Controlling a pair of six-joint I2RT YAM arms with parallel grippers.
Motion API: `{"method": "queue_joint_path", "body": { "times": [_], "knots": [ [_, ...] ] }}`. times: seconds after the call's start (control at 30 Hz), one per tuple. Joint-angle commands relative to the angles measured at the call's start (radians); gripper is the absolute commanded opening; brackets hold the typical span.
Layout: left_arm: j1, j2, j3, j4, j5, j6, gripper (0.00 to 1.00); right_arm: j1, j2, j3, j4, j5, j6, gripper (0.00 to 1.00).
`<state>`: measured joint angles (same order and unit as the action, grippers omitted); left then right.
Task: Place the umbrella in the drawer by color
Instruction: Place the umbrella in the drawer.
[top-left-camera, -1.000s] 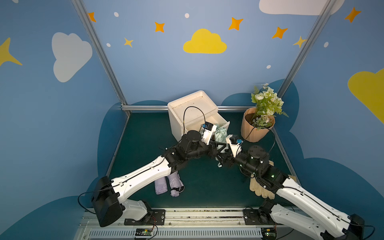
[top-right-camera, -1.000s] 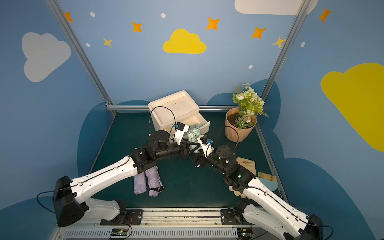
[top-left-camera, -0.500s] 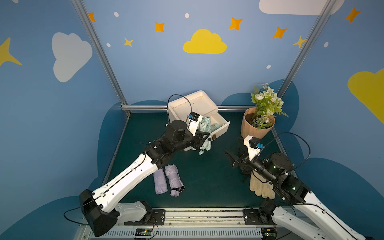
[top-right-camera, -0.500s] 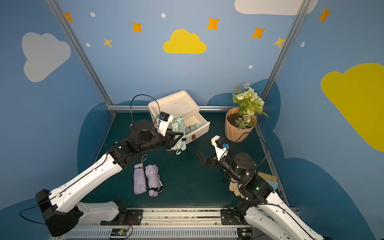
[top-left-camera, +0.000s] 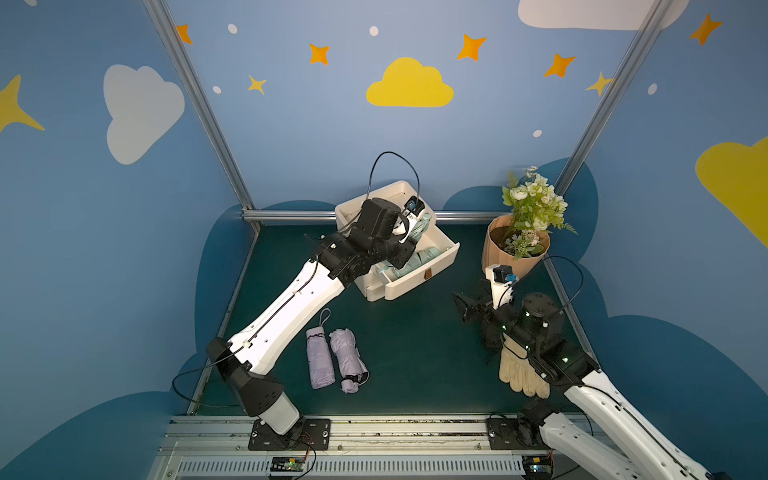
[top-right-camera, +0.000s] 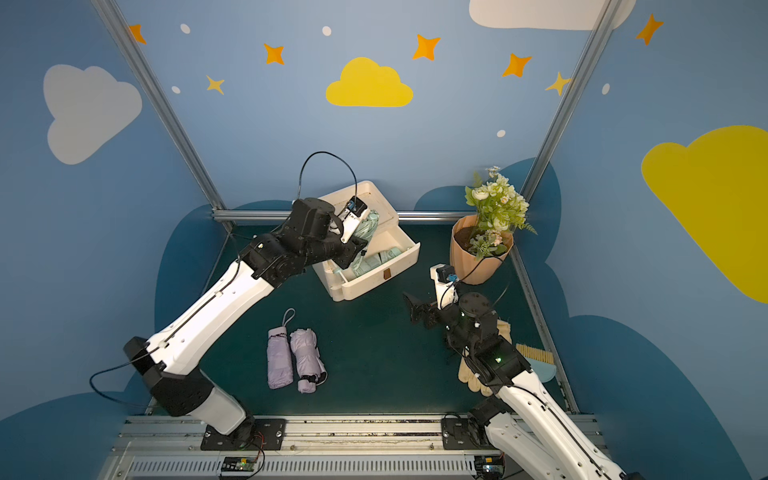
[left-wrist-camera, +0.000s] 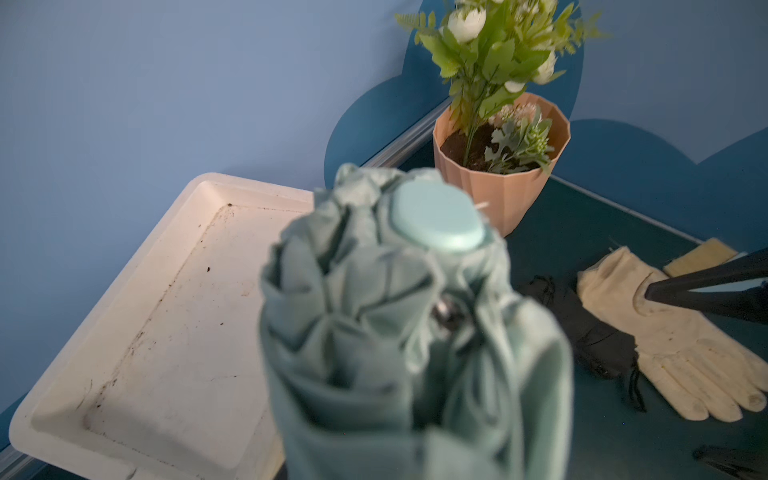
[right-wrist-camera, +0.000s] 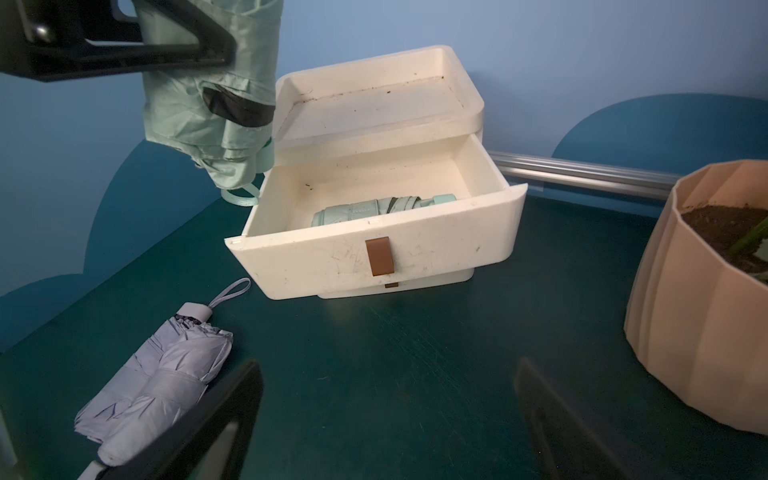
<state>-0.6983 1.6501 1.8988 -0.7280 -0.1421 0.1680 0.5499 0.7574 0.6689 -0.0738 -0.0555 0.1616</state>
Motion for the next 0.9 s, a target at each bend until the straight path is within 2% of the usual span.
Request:
{"method": "queue_joint_path", "body": {
  "times": [0.0,0.43,0.87],
  "knots": [
    [0.002,0.048,0.105,-0.036,-0.025,0.092,0.05,-0.028,0.024,-0.030,0.048,-0.100,0.077,0.98],
    [0.003,0.295,0.433,-0.089,0.045,0.120,0.05,-0.084,0.034,-0.093,0.066,-0.120,0.093,0.98],
    [0.006,0.377,0.440,-0.191,0.006,0.185,0.03,-0.114,0.045,-0.108,0.072,-0.130,0.104,0.98]
  ]
}}
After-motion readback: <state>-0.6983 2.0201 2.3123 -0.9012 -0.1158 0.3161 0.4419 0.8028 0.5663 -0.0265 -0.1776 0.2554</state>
